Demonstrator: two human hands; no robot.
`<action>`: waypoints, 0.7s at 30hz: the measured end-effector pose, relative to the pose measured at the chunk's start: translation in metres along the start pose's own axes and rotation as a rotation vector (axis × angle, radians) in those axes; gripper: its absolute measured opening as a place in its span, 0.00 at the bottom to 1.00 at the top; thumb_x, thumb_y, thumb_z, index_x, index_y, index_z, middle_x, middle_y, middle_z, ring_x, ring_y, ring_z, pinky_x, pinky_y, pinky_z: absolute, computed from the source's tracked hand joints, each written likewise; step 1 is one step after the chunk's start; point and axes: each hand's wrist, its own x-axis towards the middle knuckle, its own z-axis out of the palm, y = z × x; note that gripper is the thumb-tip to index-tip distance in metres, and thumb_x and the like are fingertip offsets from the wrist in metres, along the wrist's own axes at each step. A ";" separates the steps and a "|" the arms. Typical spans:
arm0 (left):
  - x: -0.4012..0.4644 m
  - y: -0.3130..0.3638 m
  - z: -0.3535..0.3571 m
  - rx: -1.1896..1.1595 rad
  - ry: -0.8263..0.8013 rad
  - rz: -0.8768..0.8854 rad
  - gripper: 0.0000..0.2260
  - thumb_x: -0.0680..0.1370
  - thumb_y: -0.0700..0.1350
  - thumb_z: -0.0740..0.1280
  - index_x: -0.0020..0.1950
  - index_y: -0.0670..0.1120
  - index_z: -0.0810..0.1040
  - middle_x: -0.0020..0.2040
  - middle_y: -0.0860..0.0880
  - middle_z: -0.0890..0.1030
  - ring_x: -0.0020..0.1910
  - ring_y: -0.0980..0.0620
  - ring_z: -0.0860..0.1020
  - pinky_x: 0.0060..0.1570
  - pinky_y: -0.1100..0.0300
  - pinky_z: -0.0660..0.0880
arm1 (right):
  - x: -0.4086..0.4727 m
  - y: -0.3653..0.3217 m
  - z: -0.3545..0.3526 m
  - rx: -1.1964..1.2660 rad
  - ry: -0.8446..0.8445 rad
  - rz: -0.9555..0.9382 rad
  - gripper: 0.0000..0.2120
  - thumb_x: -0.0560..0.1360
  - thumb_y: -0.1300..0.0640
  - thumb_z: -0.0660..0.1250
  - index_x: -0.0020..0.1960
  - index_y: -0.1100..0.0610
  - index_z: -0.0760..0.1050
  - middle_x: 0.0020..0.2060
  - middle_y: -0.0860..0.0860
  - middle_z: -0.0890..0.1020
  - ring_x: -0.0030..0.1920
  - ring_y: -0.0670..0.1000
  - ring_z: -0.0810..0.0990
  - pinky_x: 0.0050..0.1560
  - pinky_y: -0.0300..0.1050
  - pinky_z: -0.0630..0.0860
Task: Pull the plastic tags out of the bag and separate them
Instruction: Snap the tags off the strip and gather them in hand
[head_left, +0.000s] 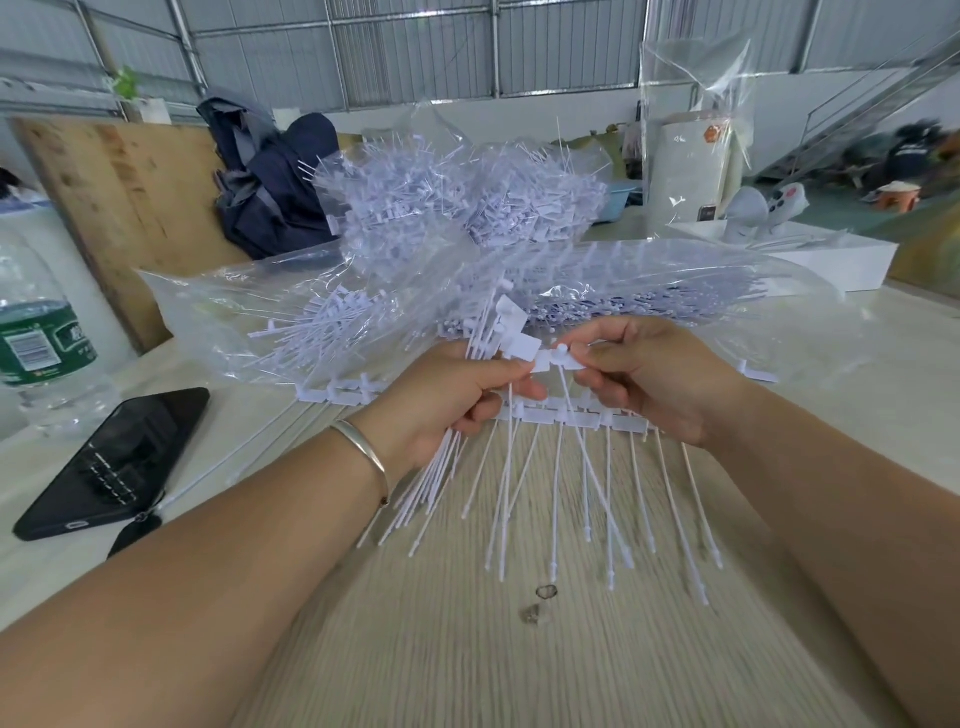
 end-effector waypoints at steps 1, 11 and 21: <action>0.000 0.000 0.000 0.005 -0.006 -0.002 0.06 0.78 0.43 0.68 0.41 0.45 0.77 0.31 0.51 0.82 0.20 0.58 0.63 0.20 0.69 0.58 | 0.000 0.000 0.000 -0.015 -0.004 -0.006 0.06 0.78 0.65 0.63 0.49 0.59 0.79 0.24 0.49 0.75 0.26 0.42 0.75 0.25 0.32 0.64; 0.001 0.005 -0.006 0.126 -0.057 -0.028 0.16 0.74 0.34 0.68 0.30 0.49 0.69 0.22 0.52 0.62 0.19 0.56 0.58 0.20 0.68 0.55 | 0.001 0.004 0.001 -0.208 -0.149 0.069 0.06 0.76 0.66 0.65 0.48 0.60 0.81 0.29 0.53 0.78 0.34 0.50 0.69 0.31 0.37 0.65; -0.004 0.003 -0.003 0.093 -0.205 -0.018 0.18 0.74 0.40 0.72 0.25 0.52 0.76 0.24 0.54 0.65 0.22 0.56 0.61 0.24 0.65 0.53 | 0.001 -0.001 -0.017 0.119 -0.045 0.063 0.09 0.77 0.69 0.60 0.47 0.60 0.77 0.28 0.51 0.76 0.25 0.43 0.74 0.24 0.32 0.68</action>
